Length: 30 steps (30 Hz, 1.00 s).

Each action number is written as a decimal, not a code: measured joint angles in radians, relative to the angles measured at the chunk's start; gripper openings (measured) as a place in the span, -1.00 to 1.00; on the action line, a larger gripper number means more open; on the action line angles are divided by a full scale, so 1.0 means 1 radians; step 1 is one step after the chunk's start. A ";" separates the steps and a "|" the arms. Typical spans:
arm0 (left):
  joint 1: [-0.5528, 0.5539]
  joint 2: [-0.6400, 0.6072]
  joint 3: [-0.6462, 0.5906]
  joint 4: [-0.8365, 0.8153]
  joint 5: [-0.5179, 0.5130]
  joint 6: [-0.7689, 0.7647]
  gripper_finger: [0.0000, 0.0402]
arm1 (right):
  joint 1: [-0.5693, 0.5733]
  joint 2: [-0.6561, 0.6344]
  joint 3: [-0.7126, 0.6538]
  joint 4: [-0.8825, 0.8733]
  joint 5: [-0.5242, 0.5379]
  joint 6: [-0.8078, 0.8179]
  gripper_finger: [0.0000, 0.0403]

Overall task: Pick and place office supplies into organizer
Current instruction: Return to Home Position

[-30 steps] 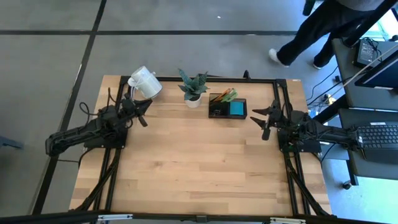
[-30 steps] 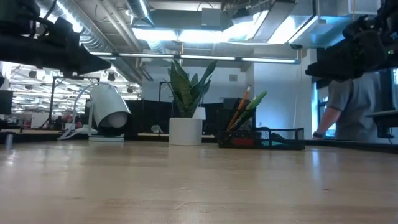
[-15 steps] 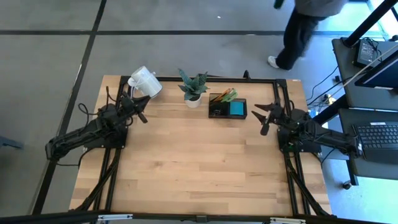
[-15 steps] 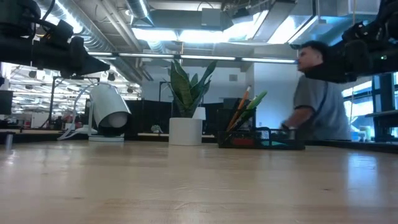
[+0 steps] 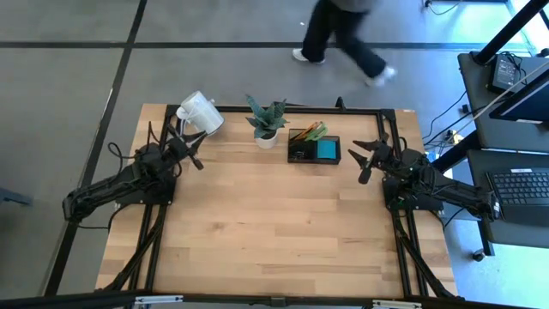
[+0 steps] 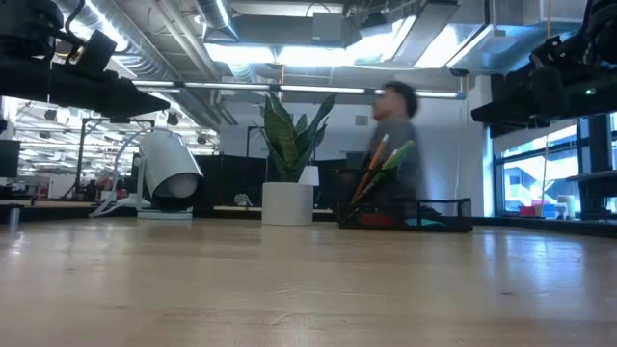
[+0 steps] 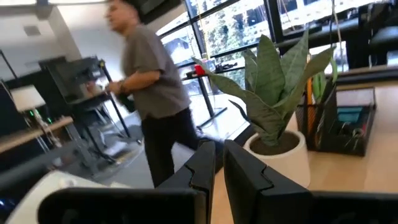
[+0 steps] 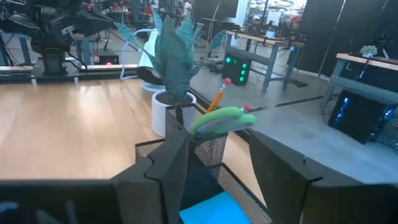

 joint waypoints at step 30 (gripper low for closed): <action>0.000 0.000 0.000 0.000 0.000 -0.180 -0.86 | 0.006 0.000 0.031 -0.062 -0.045 0.182 -0.13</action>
